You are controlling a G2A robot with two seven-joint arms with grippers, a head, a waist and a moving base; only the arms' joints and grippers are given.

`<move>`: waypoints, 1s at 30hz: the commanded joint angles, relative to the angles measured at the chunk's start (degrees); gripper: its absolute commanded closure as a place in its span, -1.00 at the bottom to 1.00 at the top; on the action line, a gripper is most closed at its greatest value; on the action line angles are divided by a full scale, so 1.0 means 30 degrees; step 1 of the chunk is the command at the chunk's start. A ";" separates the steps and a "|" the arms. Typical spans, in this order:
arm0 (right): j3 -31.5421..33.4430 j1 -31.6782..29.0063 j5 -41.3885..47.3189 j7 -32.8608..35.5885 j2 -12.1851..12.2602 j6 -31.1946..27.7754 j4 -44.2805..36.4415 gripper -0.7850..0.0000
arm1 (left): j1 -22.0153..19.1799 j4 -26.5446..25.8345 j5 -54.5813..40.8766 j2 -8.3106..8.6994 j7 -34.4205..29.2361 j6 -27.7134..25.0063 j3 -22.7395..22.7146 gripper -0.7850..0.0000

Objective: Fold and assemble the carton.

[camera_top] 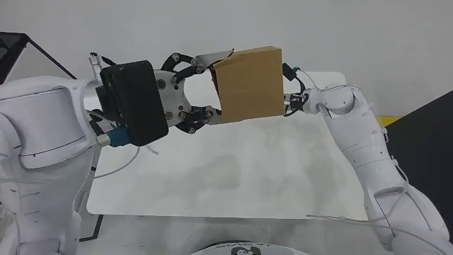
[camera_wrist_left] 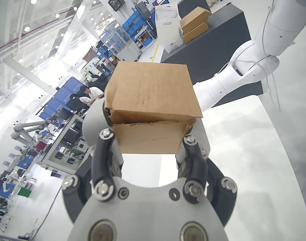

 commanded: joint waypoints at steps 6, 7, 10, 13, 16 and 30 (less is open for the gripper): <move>0.0000 0.0000 0.0000 0.0000 0.0000 0.0000 0.0000 -1.00 | 0.1266 0.0019 -0.1385 0.0018 -0.0441 0.2785 0.0294 1.00; 0.0000 0.0000 0.0000 0.0000 0.0000 0.0000 0.0000 -1.00 | 0.1749 -0.0012 -0.2462 0.0042 -0.1167 0.4057 0.0478 1.00; 0.0000 0.0000 0.0000 0.0000 0.0000 0.0000 0.0000 -1.00 | 0.2299 -0.0986 -0.5379 0.0114 -0.3069 0.7357 0.0414 1.00; 0.0000 0.0000 0.0000 0.0000 0.0000 0.0000 0.0000 -1.00 | 0.1724 -0.0986 -0.6780 0.0177 -0.3819 0.7817 0.0134 1.00; 0.0000 0.0000 0.0000 0.0000 0.0000 0.0000 0.0000 -1.00 | 0.0918 -0.0986 -0.5866 0.0293 -0.4650 0.6030 0.0086 1.00; 0.0000 0.0000 0.0000 0.0000 0.0000 0.0000 0.0000 -1.00 | 0.0374 -0.0986 0.0387 0.0442 -0.1998 0.0515 0.0162 1.00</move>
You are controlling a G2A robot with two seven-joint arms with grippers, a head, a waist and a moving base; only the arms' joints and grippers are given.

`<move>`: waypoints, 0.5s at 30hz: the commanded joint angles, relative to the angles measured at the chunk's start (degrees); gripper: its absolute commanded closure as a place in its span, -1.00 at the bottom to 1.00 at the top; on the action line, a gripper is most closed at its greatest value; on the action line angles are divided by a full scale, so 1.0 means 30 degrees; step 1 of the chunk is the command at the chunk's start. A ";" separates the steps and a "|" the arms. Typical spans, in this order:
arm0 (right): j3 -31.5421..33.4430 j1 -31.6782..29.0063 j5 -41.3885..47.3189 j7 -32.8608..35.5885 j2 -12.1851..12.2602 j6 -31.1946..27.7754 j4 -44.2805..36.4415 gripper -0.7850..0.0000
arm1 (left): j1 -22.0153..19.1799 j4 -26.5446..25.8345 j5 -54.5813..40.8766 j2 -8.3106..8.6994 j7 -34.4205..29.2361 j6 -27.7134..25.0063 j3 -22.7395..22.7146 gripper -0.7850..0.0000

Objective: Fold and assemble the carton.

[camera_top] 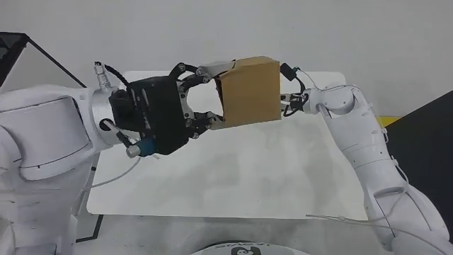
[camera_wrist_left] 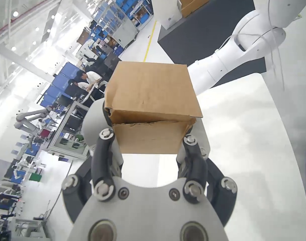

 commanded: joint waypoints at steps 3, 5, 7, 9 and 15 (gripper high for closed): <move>0.0000 0.0000 0.0000 0.0000 0.0000 0.0000 0.0000 -1.00 | -0.0016 0.0000 -0.0071 0.0002 -0.0194 0.0047 0.0002 1.00; 0.0000 0.0000 0.0000 0.0000 0.0000 0.0000 0.0000 -1.00 | -0.0016 0.0000 -0.0071 0.0002 -0.0194 0.0047 0.0002 1.00; 0.0000 0.0000 0.0000 0.0000 0.0000 0.0000 0.0000 -1.00 | 0.0273 0.0000 0.0591 0.0007 0.0071 0.0324 -0.0060 1.00; 0.0000 0.0000 0.0000 0.0000 0.0000 0.0000 0.0000 -1.00 | 0.0144 0.0000 0.1835 0.0010 0.1130 -0.0710 -0.0107 1.00; 0.0000 0.0000 0.0000 0.0000 0.0000 0.0000 0.0000 -1.00 | -0.0800 0.0000 0.8011 0.0017 0.4869 -0.2821 0.0435 1.00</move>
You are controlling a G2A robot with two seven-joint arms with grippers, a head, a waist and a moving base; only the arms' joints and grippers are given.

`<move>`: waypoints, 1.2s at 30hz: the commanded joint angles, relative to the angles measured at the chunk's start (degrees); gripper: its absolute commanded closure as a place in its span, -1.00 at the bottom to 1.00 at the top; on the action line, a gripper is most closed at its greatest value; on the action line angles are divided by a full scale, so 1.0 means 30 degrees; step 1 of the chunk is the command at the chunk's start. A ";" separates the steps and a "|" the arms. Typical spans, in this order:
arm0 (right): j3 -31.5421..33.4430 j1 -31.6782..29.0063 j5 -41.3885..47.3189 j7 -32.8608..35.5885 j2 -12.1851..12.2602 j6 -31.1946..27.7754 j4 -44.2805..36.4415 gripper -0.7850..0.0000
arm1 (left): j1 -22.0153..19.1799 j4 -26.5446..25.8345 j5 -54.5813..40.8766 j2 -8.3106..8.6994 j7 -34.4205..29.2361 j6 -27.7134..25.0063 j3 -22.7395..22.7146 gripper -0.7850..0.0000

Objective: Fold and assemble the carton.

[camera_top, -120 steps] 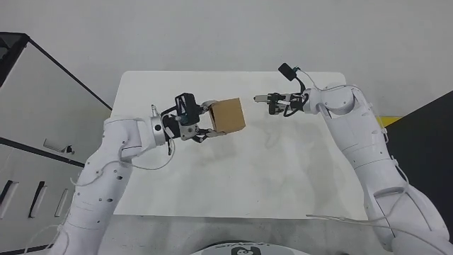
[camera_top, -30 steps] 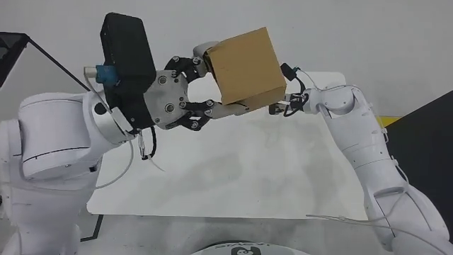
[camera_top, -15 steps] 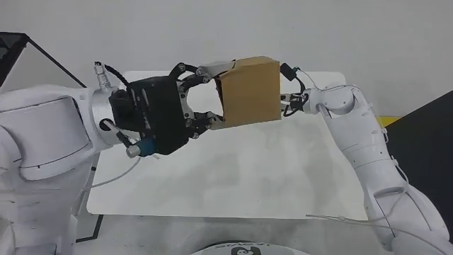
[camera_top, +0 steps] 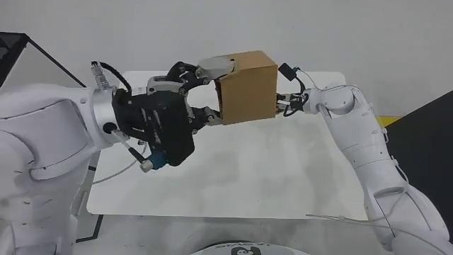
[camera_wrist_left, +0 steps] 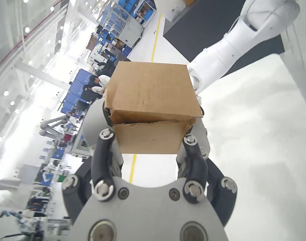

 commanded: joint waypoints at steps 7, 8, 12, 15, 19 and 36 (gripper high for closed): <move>0.0000 0.0000 0.0000 0.0000 0.0000 0.0000 0.0000 -1.00 | -0.0520 0.0000 0.6855 0.0129 0.5341 0.0173 0.1050 1.00; 0.0000 0.0000 0.0000 0.0000 0.0000 0.0000 0.0000 -1.00 | -0.0520 0.0000 0.6855 0.0129 0.5341 0.0173 0.1050 1.00; 0.0000 0.0000 0.0000 0.0000 0.0000 0.0000 0.0000 -1.00 | -0.0520 0.0000 0.6855 0.0129 0.5341 0.0173 0.1050 1.00; 0.0000 0.0000 0.0000 0.0000 0.0000 0.0000 0.0000 -1.00 | -0.1141 0.0000 0.8072 0.0147 0.6645 0.0247 0.1194 1.00; 0.0000 0.0000 0.0000 0.0000 0.0000 0.0000 0.0000 -1.00 | -0.2630 0.0000 1.2615 0.0404 0.9684 -0.0119 0.2179 1.00; 0.0000 0.0000 0.0000 0.0000 0.0000 0.0000 0.0000 -1.00 | -0.1144 0.0000 2.4361 0.2094 1.9503 0.3521 0.2298 1.00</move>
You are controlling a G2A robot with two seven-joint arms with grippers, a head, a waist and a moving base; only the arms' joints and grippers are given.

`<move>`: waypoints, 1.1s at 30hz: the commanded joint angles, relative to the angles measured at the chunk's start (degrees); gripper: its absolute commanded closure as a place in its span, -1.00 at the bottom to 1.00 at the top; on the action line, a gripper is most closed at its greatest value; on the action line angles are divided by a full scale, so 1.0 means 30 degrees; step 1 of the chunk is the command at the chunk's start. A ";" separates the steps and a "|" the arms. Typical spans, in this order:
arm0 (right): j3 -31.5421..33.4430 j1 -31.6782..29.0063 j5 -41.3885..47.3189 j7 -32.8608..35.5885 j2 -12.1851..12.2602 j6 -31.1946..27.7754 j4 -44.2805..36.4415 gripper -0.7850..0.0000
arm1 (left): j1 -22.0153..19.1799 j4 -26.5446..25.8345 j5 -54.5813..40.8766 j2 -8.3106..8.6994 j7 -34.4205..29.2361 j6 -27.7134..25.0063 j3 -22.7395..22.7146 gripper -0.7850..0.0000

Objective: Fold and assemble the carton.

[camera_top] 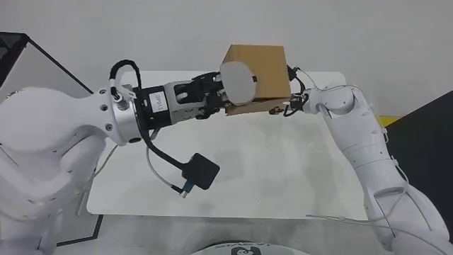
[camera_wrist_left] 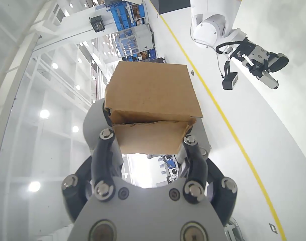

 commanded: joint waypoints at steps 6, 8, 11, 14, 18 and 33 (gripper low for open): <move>0.0000 0.0000 0.0000 0.0000 0.0000 0.0000 0.0000 -1.00 | 0.1758 0.0000 -0.3575 0.0020 -0.1676 -0.0905 -0.1492 1.00; 0.0000 0.0000 0.0000 0.0000 0.0000 0.0000 0.0000 -1.00 | 0.2550 0.0112 -0.6034 -0.0074 -0.3148 -0.1715 -0.2109 1.00; 0.0000 0.0000 0.0000 0.0000 0.0000 0.0000 0.0000 -1.00 | 0.3439 0.0072 -0.9569 -0.0206 -0.5344 -0.2650 -0.2805 1.00; 0.0000 0.0000 0.0000 0.0000 0.0000 0.0000 0.0000 -1.00 | 0.4136 0.0142 -1.2492 -0.0326 -0.7486 -0.2475 -0.3259 1.00; 0.0000 0.0000 0.0000 0.0000 0.0000 0.0000 0.0000 -1.00 | 0.4152 0.0000 -1.4274 -0.0368 -0.9349 -0.2437 -0.3569 1.00; 0.0000 0.0000 0.0000 0.0000 0.0000 0.0000 0.0000 -1.00 | 0.6406 0.0643 -2.1681 -0.0554 -1.4410 0.0657 -0.3944 1.00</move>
